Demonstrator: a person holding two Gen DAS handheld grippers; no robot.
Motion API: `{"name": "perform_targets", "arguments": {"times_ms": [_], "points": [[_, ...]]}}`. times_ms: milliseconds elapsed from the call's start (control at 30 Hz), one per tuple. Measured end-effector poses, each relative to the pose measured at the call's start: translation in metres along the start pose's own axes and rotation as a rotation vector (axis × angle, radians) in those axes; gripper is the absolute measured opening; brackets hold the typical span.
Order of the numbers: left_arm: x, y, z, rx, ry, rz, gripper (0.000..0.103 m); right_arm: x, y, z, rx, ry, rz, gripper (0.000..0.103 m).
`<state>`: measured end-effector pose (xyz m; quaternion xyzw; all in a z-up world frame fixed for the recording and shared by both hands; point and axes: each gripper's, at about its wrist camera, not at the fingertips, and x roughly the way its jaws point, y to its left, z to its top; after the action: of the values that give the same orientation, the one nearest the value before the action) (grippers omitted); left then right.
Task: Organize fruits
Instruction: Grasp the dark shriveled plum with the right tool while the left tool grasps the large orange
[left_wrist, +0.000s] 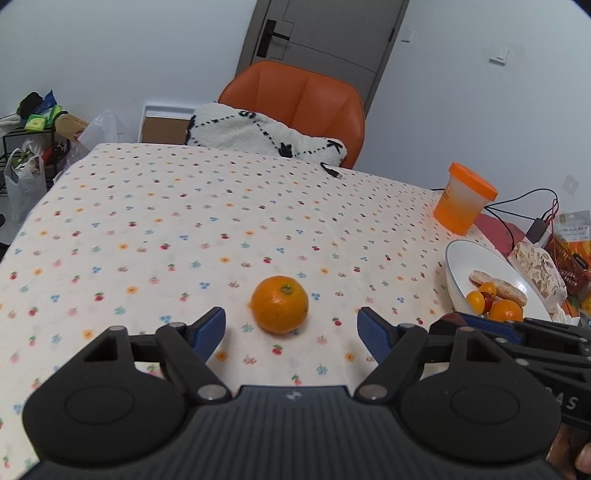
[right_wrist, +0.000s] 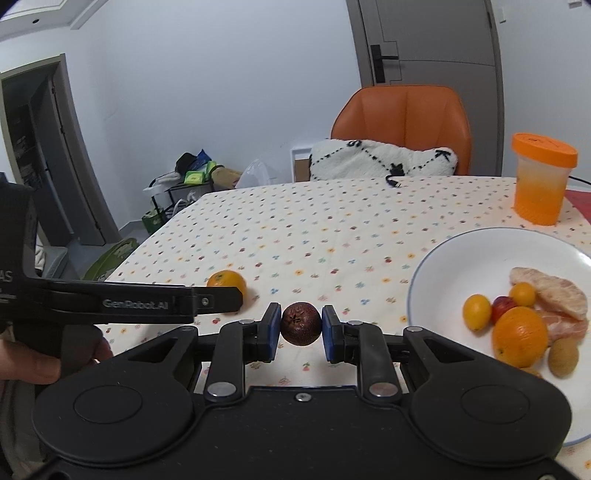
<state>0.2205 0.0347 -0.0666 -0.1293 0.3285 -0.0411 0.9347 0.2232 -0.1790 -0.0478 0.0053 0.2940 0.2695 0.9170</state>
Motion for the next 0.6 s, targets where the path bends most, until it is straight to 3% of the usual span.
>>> {"name": "perform_targets", "arguments": {"times_ms": [67, 167, 233, 300, 600], "points": [[0.004, -0.002, 0.001, 0.001, 0.0, 0.002, 0.076, -0.001, -0.002, 0.0, 0.002, -0.004, -0.007, 0.022], [0.009, -0.004, 0.002, 0.0, 0.006, 0.002, 0.064, -0.005, -0.005, 0.0, 0.009, -0.01, -0.014, 0.022], [0.013, -0.003, 0.001, -0.015, 0.021, 0.004, 0.043, -0.006, -0.006, 0.0, 0.012, -0.012, -0.017, 0.022], [0.015, 0.0, 0.001, -0.038, 0.031, 0.009, 0.032, -0.008, -0.007, -0.001, 0.015, -0.014, -0.018, 0.022], [-0.004, -0.004, 0.004, -0.039, -0.012, 0.015, 0.029, -0.014, -0.012, -0.002, 0.025, -0.032, -0.005, 0.022]]}}
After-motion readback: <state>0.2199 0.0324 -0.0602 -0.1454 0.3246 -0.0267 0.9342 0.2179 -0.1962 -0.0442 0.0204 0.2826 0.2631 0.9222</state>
